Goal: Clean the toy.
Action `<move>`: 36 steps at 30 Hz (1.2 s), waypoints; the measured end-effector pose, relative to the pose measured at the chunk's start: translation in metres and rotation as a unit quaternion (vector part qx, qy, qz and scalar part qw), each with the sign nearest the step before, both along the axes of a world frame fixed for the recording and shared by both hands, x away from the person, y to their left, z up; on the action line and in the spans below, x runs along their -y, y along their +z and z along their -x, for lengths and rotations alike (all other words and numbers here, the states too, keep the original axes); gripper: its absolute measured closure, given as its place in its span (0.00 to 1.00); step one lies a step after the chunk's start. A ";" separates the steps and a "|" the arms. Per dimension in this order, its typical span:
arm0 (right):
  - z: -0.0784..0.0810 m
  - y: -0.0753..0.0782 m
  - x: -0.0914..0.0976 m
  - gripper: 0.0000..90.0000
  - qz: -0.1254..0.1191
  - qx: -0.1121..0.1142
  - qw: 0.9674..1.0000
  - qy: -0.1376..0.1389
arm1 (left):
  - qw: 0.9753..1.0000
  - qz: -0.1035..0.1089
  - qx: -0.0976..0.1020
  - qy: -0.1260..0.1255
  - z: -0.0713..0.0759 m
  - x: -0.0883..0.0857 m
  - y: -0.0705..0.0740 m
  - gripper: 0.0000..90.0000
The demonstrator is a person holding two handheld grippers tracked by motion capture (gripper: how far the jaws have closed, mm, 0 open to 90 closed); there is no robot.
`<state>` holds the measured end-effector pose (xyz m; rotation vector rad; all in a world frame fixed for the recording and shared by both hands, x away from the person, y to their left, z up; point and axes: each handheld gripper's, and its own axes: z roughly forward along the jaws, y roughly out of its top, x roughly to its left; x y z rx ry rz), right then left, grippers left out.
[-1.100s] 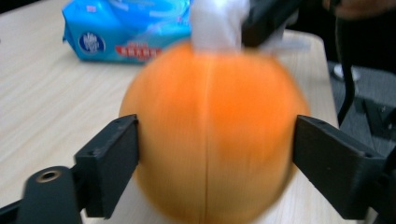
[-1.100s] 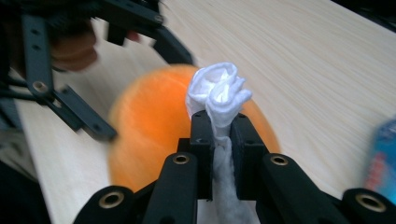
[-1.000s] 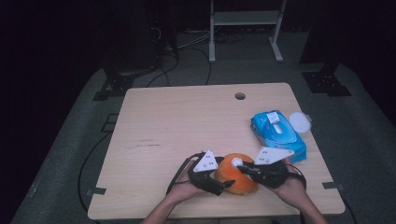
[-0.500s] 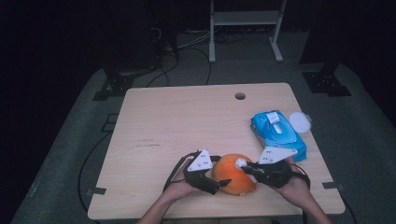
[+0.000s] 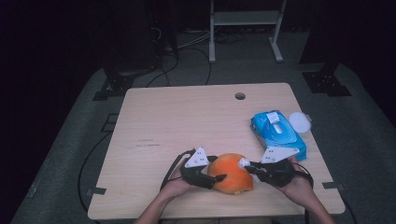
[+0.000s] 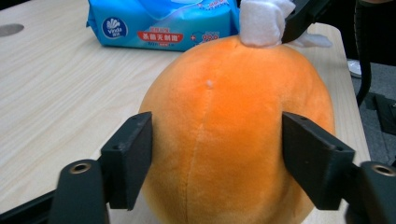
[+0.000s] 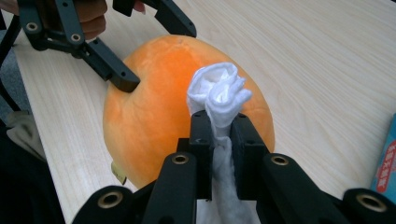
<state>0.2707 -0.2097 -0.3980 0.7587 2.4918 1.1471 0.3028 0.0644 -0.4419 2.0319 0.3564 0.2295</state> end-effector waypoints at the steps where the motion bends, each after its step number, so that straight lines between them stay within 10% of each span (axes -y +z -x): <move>1: 0.001 0.000 -0.002 0.89 0.001 0.002 1.000 0.002 | 1.000 0.008 0.005 -0.004 0.001 0.001 0.002 0.23; 6: 0.007 0.003 -0.019 0.89 -0.008 0.019 0.999 0.027 | 0.999 0.011 0.025 -0.020 0.007 0.011 0.006 0.21; 19: 0.002 -0.004 -0.002 0.89 -0.006 -0.003 1.000 0.012 | 1.000 0.008 -0.012 0.017 -0.006 -0.006 -0.002 0.33; 26: 0.016 0.000 -0.025 0.89 0.005 0.014 0.998 0.058 | 0.999 0.017 -0.033 0.033 -0.013 -0.013 -0.004 0.34; 36: -0.002 -0.014 0.007 0.89 0.002 -0.010 1.000 -0.002 | 0.998 0.026 -0.041 0.035 -0.017 -0.017 -0.005 0.34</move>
